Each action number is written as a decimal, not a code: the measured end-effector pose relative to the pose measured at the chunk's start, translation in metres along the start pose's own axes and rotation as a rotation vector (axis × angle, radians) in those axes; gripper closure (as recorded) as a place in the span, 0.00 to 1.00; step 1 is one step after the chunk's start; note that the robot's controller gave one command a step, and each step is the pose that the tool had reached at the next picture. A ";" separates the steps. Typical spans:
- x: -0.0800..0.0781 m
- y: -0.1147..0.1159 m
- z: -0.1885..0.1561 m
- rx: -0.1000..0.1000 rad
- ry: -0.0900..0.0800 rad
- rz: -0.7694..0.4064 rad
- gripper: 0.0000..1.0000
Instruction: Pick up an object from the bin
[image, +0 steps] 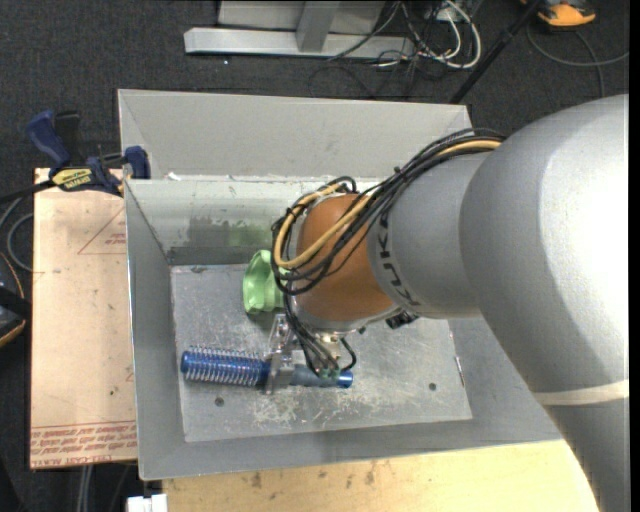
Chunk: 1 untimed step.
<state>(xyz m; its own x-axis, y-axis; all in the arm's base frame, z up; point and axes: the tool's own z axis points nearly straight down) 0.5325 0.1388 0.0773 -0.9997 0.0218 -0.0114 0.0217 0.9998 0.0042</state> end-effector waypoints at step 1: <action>-0.013 0.014 -0.156 0.001 0.002 -0.016 1.00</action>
Offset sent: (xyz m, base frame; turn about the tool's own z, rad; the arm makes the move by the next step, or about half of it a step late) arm 0.0096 0.0122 0.1526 -0.0133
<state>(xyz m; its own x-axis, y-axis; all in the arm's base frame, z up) 0.5441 0.1520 0.2335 -0.9999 0.0058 -0.0092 0.0058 1.0000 0.0031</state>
